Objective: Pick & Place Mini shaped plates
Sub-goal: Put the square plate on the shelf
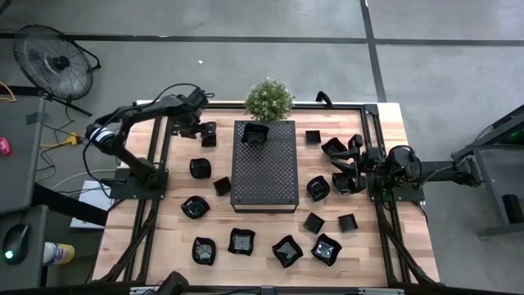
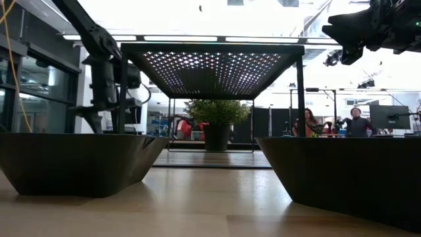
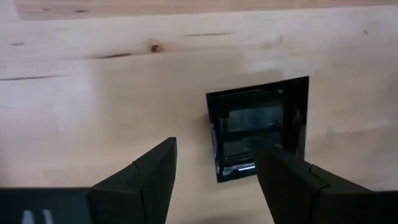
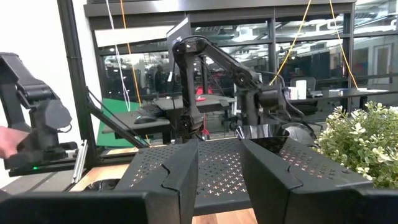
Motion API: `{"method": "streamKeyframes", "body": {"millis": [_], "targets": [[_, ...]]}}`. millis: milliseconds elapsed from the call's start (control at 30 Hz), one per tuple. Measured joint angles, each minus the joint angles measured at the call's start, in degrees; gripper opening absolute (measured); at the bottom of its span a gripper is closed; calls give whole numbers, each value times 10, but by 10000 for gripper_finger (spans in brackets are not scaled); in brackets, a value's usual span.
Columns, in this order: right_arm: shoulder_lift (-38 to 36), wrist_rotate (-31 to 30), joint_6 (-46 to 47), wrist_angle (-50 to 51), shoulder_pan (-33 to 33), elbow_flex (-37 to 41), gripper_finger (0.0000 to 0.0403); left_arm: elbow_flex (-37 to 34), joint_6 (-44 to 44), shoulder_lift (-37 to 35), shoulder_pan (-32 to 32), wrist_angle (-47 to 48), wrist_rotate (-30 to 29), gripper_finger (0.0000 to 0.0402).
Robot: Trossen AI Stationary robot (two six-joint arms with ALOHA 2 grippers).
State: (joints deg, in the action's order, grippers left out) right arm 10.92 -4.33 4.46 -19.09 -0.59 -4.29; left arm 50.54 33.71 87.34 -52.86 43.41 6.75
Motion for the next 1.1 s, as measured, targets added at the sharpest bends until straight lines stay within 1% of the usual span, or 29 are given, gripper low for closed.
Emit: {"method": "streamKeyframes", "body": {"millis": [200, 500, 600, 667, 867, 967, 1100], "targets": [[0, 0, 0, 0, 0, 0, 114, 0, -1, 30, 0, -4, 2, 209], [0, 0, 0, 0, 0, 0, 114, 0, -3, 33, 0, -16, -2, 208], [0, 0, 0, 0, 0, 0, 114, 0, -2, 33, 0, -17, -4, 196], [0, 0, 0, 0, 0, 0, 114, 0, 1, 33, 0, -17, -13, 181], [0, 0, 0, 0, 0, 0, 114, 0, 2, 33, 0, -18, -13, 138], [0, 0, 0, 0, 0, 0, 114, 0, 2, 33, 0, -18, -13, 128], [0, 0, 0, 0, 0, 0, 114, 0, 2, 33, 0, -20, -13, 127]]}}
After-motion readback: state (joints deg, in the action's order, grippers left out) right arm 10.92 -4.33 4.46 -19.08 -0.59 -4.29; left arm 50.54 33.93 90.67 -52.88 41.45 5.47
